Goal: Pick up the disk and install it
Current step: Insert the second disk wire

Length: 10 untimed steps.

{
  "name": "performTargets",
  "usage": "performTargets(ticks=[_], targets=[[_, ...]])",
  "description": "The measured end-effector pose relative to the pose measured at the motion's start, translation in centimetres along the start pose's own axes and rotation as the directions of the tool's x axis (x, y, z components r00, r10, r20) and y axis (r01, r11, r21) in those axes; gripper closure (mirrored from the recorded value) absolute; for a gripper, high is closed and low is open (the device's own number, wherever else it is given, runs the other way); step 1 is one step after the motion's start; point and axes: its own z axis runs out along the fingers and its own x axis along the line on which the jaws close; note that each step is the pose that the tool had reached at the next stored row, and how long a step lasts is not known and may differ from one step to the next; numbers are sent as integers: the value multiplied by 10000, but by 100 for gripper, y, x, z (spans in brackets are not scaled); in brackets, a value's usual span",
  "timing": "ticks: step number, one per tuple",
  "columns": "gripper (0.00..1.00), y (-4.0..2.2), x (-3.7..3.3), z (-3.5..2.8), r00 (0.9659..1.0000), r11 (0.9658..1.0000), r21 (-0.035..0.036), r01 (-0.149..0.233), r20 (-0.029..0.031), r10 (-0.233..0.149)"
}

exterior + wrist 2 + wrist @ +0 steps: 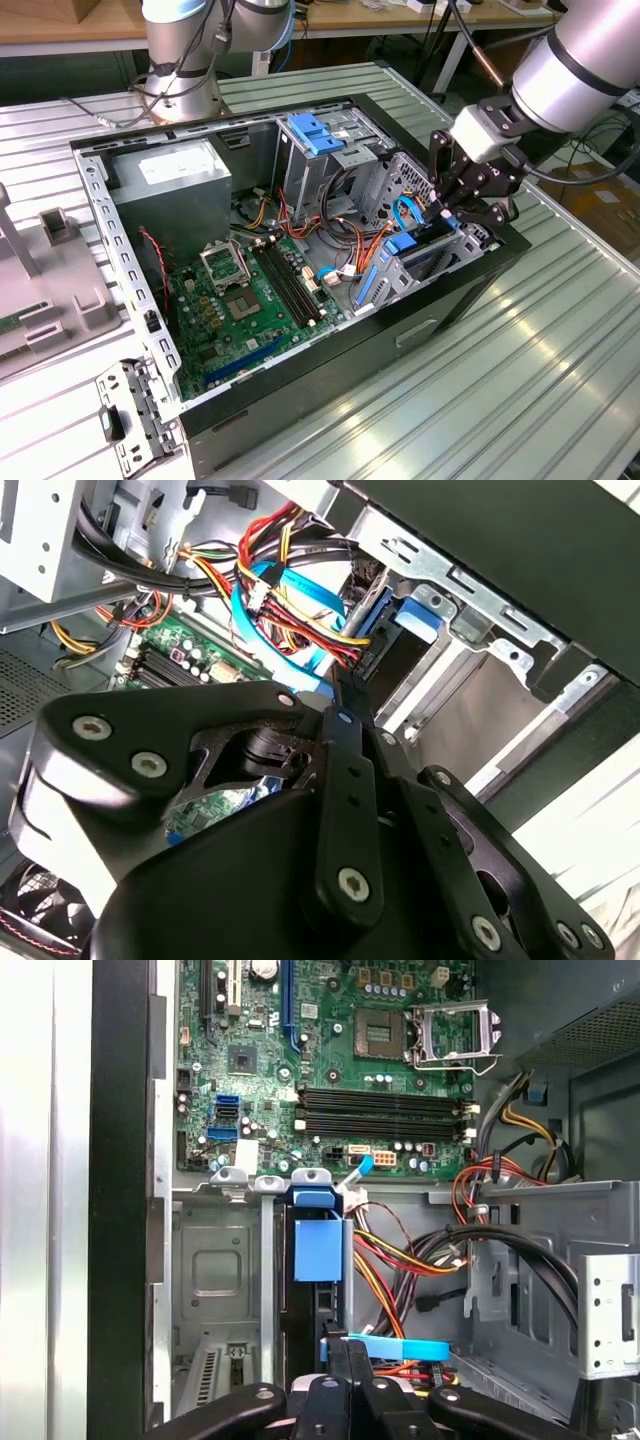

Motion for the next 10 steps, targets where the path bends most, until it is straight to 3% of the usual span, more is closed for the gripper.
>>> performTargets(ticks=[6,10], targets=[[89,-1,8,32,10000,10000,-12,-2,-3,2],[89,-18,2,-2,10000,10000,-12,1,25,-1]])
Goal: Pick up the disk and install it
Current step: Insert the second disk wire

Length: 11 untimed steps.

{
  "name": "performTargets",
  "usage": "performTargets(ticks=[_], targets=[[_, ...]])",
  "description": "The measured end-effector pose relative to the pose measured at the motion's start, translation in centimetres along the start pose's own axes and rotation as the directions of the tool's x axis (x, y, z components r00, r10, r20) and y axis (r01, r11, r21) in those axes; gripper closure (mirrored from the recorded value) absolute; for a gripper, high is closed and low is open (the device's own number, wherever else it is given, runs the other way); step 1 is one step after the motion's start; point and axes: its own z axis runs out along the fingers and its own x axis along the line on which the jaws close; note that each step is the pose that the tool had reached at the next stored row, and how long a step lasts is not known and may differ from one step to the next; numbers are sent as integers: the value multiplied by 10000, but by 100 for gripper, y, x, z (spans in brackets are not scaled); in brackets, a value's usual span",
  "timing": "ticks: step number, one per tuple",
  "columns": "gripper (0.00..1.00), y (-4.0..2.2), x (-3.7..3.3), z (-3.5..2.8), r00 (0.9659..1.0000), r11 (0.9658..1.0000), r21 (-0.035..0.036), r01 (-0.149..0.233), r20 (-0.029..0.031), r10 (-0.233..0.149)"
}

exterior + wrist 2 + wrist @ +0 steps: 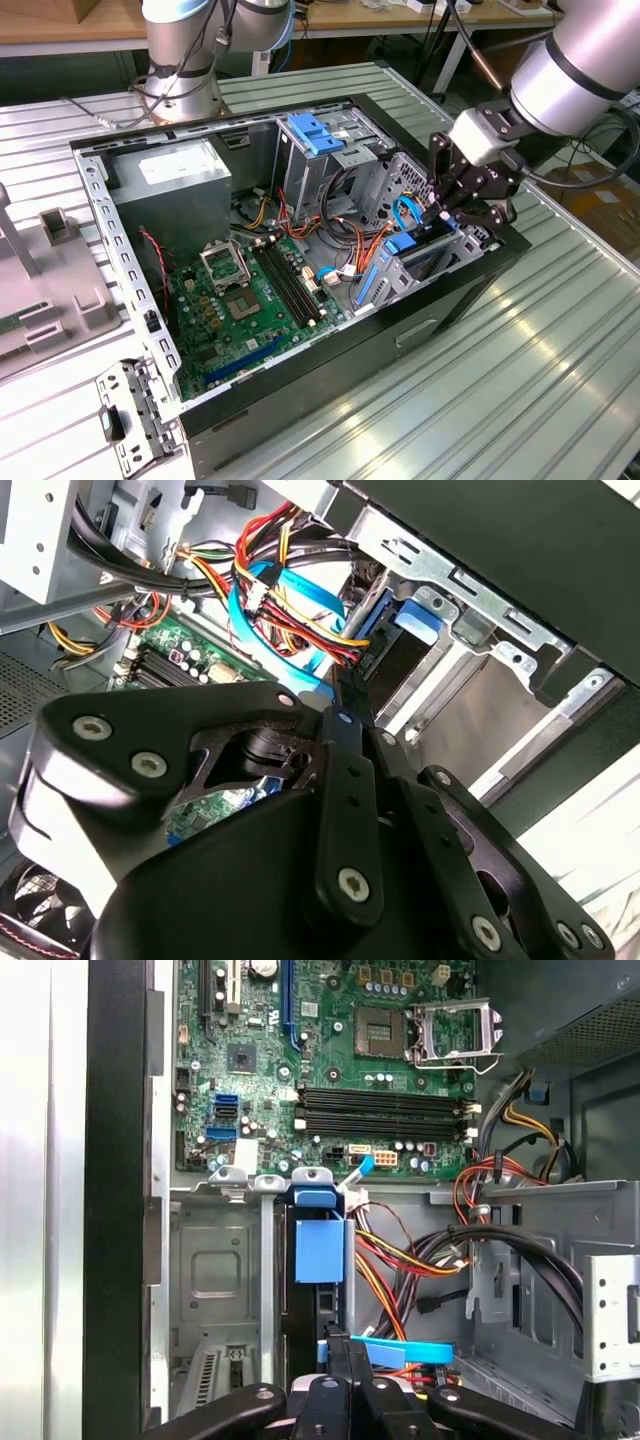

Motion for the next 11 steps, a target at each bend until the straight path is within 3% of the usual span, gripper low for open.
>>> performTargets(ticks=[4,8,11], targets=[[89,-100,-6,-28,10000,10000,-27,-5,42,6],[89,-196,-13,-65,9999,10000,-62,-9,126,10],[89,-224,-18,-93,9999,10000,-75,-11,164,12]])
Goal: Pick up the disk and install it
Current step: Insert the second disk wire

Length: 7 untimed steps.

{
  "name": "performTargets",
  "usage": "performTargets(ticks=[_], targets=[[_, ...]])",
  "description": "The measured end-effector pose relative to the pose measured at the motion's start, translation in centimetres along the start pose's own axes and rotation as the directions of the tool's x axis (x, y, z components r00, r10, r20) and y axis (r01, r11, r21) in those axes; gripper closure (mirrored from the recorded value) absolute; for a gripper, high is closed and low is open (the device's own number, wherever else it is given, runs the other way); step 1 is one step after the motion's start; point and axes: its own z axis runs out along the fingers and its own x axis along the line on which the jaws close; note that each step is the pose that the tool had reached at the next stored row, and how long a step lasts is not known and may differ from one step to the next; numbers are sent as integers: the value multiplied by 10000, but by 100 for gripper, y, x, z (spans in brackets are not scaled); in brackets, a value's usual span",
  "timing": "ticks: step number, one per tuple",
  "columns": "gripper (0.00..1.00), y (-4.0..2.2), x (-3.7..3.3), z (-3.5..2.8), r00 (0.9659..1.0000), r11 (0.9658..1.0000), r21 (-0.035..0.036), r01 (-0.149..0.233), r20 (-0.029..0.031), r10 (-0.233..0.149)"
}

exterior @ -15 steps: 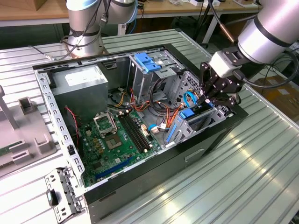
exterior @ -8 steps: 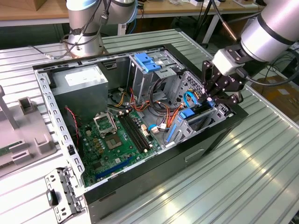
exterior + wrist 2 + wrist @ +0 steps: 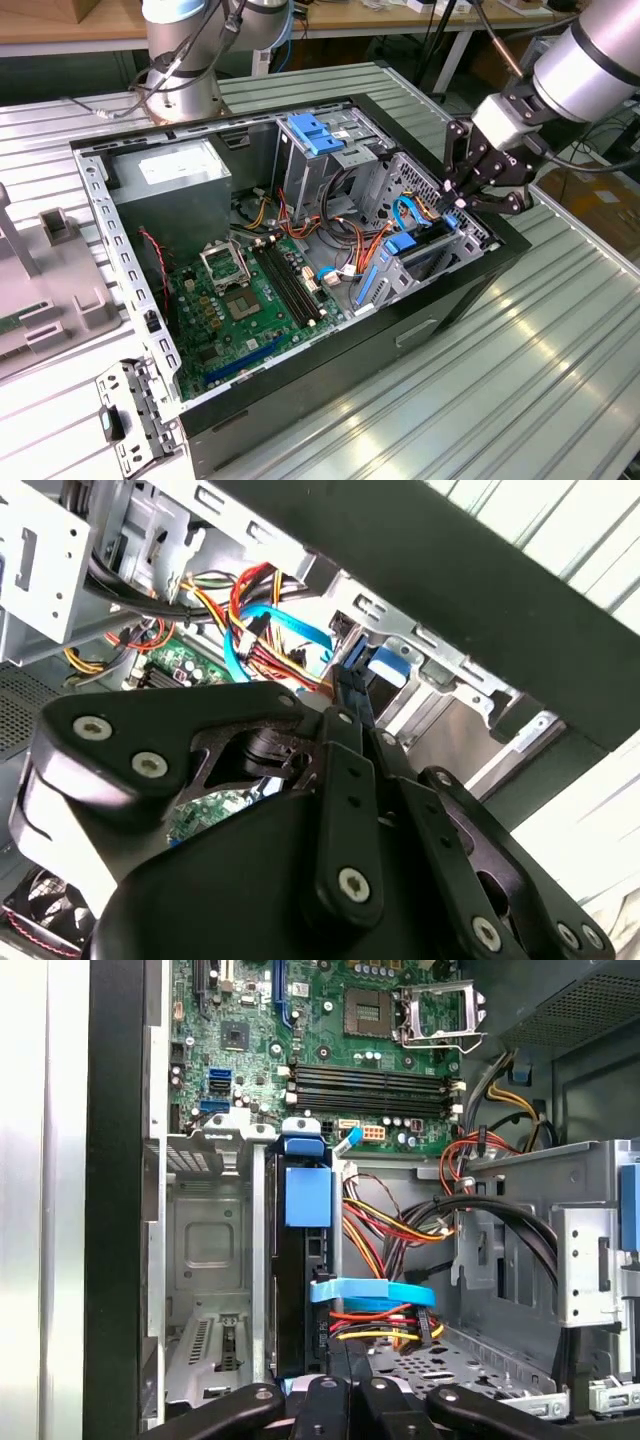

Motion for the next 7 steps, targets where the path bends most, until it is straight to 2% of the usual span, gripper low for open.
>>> performTargets(ticks=[7], targets=[[89,-1,-1,-4,10000,10000,0,1,9,-1]])
